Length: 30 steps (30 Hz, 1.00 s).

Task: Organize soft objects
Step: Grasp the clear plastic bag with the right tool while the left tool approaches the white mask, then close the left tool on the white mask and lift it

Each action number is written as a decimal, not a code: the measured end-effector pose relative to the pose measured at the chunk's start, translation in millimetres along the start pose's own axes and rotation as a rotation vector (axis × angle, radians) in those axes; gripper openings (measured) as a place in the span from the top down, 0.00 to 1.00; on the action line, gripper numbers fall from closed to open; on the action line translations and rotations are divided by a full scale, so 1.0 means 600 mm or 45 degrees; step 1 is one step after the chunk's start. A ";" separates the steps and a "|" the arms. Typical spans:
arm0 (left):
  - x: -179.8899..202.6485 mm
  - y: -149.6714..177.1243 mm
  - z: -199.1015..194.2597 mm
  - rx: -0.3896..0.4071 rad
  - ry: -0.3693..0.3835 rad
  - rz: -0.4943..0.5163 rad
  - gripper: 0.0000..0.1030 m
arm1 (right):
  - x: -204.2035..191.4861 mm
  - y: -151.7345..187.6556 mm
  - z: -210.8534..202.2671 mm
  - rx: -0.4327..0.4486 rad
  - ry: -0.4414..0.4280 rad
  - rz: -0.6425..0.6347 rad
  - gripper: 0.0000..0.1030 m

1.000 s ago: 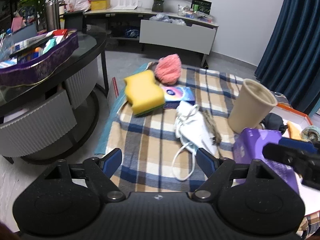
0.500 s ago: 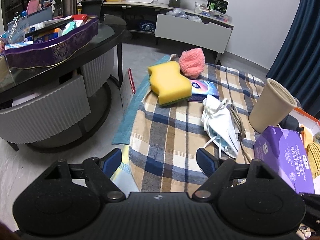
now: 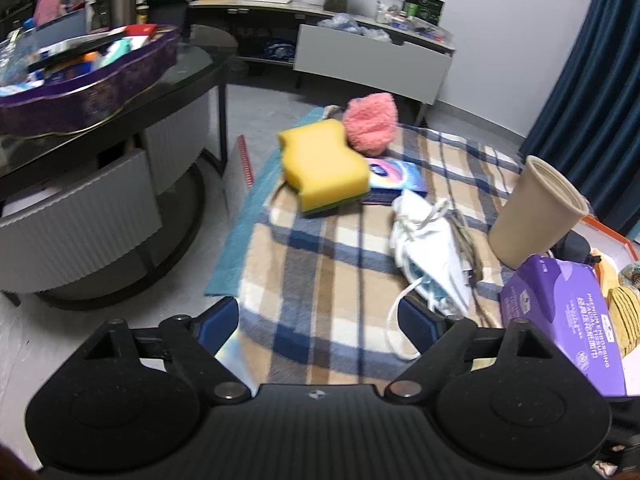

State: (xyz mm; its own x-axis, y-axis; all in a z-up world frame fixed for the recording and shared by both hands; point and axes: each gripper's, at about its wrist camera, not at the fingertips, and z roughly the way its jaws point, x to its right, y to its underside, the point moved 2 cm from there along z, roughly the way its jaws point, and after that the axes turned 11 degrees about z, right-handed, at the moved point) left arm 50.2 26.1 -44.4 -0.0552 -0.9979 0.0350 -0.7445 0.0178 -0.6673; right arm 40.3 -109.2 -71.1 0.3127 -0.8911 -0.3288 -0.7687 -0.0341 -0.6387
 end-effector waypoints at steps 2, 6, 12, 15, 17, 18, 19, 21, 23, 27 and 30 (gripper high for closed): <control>0.013 -0.007 0.010 0.004 0.017 0.028 0.13 | 0.012 -0.014 -0.028 0.052 -0.020 0.041 0.91; 0.043 -0.023 0.040 0.002 0.060 0.054 0.13 | 0.039 -0.034 -0.078 0.140 -0.018 0.063 0.91; 0.091 -0.041 0.056 0.068 0.211 0.036 0.14 | 0.084 -0.040 -0.124 0.222 0.020 0.126 0.91; 0.112 -0.044 0.064 0.082 0.226 0.059 0.14 | 0.095 -0.040 -0.142 0.251 0.014 0.139 0.90; 0.112 -0.044 0.070 0.083 0.190 0.049 0.14 | 0.100 -0.041 -0.147 0.268 0.008 0.146 0.90; 0.108 -0.043 0.072 0.082 0.167 0.043 0.14 | 0.101 -0.040 -0.151 0.274 0.001 0.152 0.91; 0.103 -0.043 0.075 0.077 0.152 0.039 0.14 | 0.103 -0.041 -0.153 0.284 -0.001 0.158 0.91; 0.092 -0.037 0.077 0.060 0.139 0.046 0.13 | 0.108 -0.041 -0.156 0.302 0.014 0.149 0.90; 0.080 -0.032 0.080 0.052 0.099 0.065 0.13 | 0.114 -0.043 -0.160 0.319 0.003 0.162 0.91; 0.067 -0.025 0.101 -0.013 0.116 0.072 0.11 | 0.123 -0.051 -0.162 0.347 -0.017 0.187 0.91; 0.083 -0.031 0.118 -0.005 0.108 0.132 0.08 | 0.125 -0.055 -0.164 0.363 -0.030 0.196 0.91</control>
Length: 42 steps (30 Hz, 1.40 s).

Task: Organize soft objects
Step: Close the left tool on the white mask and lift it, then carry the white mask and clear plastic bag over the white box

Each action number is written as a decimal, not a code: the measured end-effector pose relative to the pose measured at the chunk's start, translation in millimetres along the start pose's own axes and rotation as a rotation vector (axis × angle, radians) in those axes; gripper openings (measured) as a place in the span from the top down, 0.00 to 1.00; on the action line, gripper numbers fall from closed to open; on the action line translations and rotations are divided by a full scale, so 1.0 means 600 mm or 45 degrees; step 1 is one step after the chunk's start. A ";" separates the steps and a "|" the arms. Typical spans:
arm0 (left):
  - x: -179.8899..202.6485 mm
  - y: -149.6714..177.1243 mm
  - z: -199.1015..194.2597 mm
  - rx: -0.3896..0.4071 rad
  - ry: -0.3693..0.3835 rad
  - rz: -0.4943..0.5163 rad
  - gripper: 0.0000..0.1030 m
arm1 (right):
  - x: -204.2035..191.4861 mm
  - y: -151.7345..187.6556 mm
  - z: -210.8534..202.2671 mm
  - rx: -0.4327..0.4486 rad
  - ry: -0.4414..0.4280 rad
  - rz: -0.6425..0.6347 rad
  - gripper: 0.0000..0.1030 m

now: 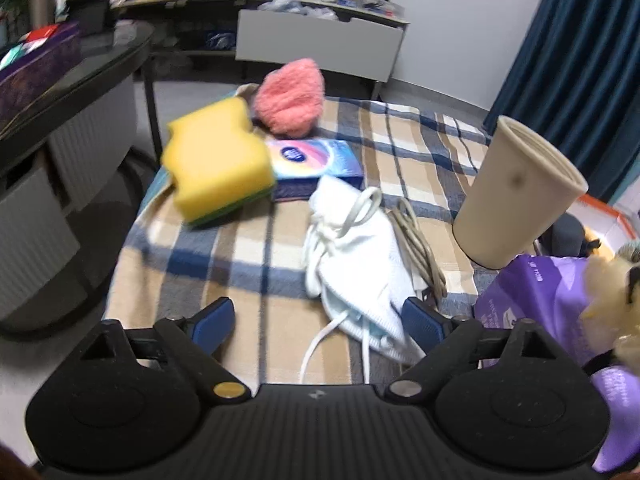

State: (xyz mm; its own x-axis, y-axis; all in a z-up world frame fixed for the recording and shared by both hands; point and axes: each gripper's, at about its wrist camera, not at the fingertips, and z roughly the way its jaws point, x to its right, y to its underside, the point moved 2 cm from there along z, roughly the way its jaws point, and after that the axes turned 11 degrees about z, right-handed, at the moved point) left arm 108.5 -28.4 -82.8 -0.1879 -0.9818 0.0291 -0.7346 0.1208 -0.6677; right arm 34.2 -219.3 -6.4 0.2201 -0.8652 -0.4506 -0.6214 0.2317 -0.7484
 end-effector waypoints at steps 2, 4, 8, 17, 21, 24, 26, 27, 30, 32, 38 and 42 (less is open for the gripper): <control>0.010 -0.010 0.012 0.009 0.003 0.033 0.08 | 0.000 -0.003 -0.002 0.010 -0.002 0.000 0.91; 0.020 -0.020 0.023 0.024 -0.003 0.060 0.08 | 0.002 -0.005 -0.005 0.021 0.004 -0.002 0.91; 0.028 -0.030 0.048 0.022 -0.022 0.066 0.10 | 0.011 -0.011 -0.013 0.043 0.022 0.015 0.90; 0.030 -0.039 0.023 0.059 0.030 0.017 0.57 | 0.019 -0.018 -0.019 0.060 0.044 0.020 0.90; 0.030 -0.031 -0.032 0.086 -0.013 0.050 0.58 | 0.012 -0.018 -0.016 0.054 0.028 0.014 0.90; 0.033 -0.029 -0.085 0.124 -0.066 0.057 0.58 | 0.000 -0.018 -0.014 0.057 0.010 -0.006 0.90; 0.041 -0.031 -0.119 0.148 -0.083 0.075 0.58 | -0.006 -0.020 -0.010 0.055 0.002 -0.008 0.91; 0.045 -0.034 -0.136 0.160 -0.089 0.086 0.58 | -0.010 -0.021 -0.009 0.056 -0.002 -0.007 0.90; 0.057 -0.038 -0.171 0.179 -0.096 0.089 0.58 | -0.021 -0.027 -0.009 0.066 0.005 -0.012 0.90; 0.068 -0.039 -0.189 0.199 -0.099 0.091 0.58 | -0.027 -0.030 -0.011 0.075 0.015 -0.020 0.90; 0.105 -0.044 -0.216 0.237 -0.061 0.089 0.57 | -0.032 -0.040 -0.034 0.105 0.039 -0.019 0.90; 0.121 -0.046 -0.224 0.255 -0.028 0.107 0.57 | -0.028 -0.047 -0.052 0.134 0.076 -0.006 0.90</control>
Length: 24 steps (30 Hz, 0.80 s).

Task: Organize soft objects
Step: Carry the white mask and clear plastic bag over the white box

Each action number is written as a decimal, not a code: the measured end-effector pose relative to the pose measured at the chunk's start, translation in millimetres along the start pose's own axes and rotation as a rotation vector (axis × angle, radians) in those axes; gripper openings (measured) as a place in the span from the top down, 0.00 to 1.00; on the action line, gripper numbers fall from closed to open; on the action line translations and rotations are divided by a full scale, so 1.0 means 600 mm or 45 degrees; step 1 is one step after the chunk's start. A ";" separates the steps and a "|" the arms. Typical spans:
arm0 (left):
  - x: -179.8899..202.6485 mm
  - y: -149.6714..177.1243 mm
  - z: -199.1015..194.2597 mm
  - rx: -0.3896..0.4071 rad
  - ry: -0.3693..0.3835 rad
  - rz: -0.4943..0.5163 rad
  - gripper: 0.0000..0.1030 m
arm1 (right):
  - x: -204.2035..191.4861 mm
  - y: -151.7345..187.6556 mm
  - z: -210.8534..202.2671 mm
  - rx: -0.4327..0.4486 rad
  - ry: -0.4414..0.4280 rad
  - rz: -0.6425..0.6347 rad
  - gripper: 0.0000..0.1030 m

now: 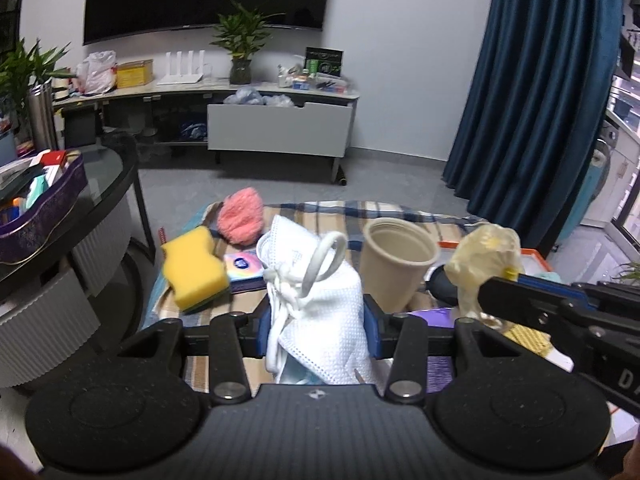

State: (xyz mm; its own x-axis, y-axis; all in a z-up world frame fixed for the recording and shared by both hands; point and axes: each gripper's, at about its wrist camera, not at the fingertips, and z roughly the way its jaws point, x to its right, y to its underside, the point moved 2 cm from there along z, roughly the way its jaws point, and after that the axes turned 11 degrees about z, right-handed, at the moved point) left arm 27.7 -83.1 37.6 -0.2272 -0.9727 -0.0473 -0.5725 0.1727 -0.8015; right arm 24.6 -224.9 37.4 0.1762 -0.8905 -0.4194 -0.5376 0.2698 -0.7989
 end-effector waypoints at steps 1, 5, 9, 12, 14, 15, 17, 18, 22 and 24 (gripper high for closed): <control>0.002 0.000 -0.002 0.004 0.008 0.002 0.57 | 0.003 -0.002 -0.004 0.005 0.004 0.005 0.90; 0.011 -0.004 -0.007 0.019 0.013 0.016 0.57 | 0.013 -0.007 -0.017 0.028 0.028 0.017 0.90; 0.020 -0.008 -0.010 0.032 0.018 0.036 0.57 | 0.023 -0.011 -0.032 0.056 0.046 0.032 0.90; 0.026 -0.010 -0.010 0.036 0.016 0.050 0.57 | 0.029 -0.014 -0.039 0.071 0.062 0.043 0.90; 0.031 -0.011 -0.010 0.038 0.023 0.055 0.57 | 0.037 -0.015 -0.042 0.078 0.069 0.051 0.90; 0.034 -0.012 -0.010 0.038 0.021 0.062 0.57 | 0.040 -0.016 -0.045 0.082 0.075 0.054 0.90; 0.038 -0.014 -0.008 0.041 0.031 0.071 0.57 | 0.044 -0.016 -0.049 0.089 0.082 0.061 0.90; 0.040 -0.015 -0.007 0.041 0.037 0.073 0.57 | 0.047 -0.016 -0.051 0.094 0.090 0.064 0.90; 0.049 -0.018 0.000 0.042 0.051 0.087 0.57 | 0.057 -0.020 -0.059 0.108 0.105 0.075 0.90; 0.053 -0.020 0.003 0.042 0.059 0.092 0.57 | 0.062 -0.021 -0.062 0.114 0.113 0.079 0.90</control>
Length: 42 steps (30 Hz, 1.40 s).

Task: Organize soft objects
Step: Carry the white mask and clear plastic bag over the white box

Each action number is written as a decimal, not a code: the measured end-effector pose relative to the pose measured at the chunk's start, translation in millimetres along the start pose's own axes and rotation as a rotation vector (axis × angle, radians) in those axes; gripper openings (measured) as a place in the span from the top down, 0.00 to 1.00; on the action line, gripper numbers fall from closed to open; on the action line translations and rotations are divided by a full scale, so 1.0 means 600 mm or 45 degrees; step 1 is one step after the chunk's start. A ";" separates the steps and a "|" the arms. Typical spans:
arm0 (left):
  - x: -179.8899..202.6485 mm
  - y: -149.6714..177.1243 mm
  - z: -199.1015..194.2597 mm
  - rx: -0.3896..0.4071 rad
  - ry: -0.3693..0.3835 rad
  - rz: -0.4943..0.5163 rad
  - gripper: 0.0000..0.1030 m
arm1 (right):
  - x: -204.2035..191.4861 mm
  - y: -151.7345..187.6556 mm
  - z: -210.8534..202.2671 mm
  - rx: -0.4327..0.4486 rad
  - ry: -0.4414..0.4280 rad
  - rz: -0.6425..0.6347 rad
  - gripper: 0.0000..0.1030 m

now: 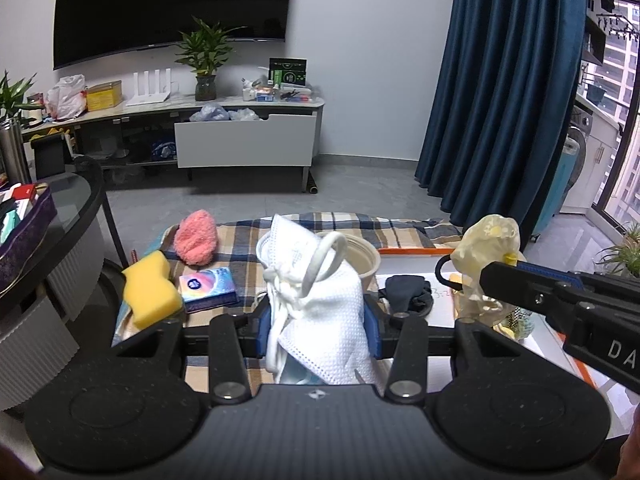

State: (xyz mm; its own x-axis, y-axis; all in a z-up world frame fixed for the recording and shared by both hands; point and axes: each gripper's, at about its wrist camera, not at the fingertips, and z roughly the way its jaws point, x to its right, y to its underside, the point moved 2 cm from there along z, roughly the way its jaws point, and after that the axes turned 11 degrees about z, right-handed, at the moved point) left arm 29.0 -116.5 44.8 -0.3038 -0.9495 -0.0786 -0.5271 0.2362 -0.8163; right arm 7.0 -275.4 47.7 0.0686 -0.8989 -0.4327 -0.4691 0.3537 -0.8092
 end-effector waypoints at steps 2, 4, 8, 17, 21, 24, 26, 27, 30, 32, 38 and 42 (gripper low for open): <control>0.004 -0.001 0.002 0.003 0.008 0.008 0.57 | 0.005 -0.003 -0.003 0.004 0.007 0.004 0.90; 0.008 -0.003 0.005 0.003 0.016 0.013 0.57 | 0.010 -0.004 -0.006 0.008 0.015 0.007 0.90; 0.017 -0.002 0.007 0.002 0.025 0.020 0.57 | 0.020 -0.007 -0.010 0.021 0.028 0.019 0.90; 0.031 -0.003 0.012 -0.003 0.054 0.035 0.57 | 0.035 -0.011 -0.015 0.038 0.053 0.037 0.90; 0.041 -0.004 0.016 -0.004 0.065 0.043 0.57 | 0.041 -0.012 -0.016 0.042 0.063 0.041 0.90; 0.044 -0.006 0.020 -0.007 0.077 0.043 0.57 | 0.045 -0.014 -0.018 0.047 0.070 0.046 0.90; 0.047 -0.005 0.021 -0.008 0.082 0.048 0.57 | 0.048 -0.014 -0.019 0.050 0.075 0.049 0.90; 0.049 -0.006 0.021 -0.008 0.085 0.052 0.57 | 0.051 -0.015 -0.020 0.051 0.077 0.051 0.90; 0.054 -0.007 0.024 -0.010 0.092 0.058 0.57 | 0.051 -0.015 -0.020 0.056 0.086 0.058 0.90; 0.059 -0.007 0.026 -0.010 0.098 0.061 0.57 | 0.051 -0.014 -0.021 0.058 0.092 0.060 0.90; 0.069 -0.010 0.031 -0.012 0.120 0.076 0.57 | 0.061 -0.015 -0.024 0.066 0.110 0.070 0.90; 0.079 -0.012 0.035 -0.013 0.134 0.086 0.57 | 0.069 -0.016 -0.028 0.071 0.123 0.078 0.90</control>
State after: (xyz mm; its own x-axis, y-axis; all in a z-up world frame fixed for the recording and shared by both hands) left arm 35.3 -167.7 35.0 -0.4203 -0.9045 -0.0727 -0.5103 0.3018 -0.8053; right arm -0.2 -320.4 44.2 -0.0453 -0.8950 -0.4438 -0.4199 0.4202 -0.8045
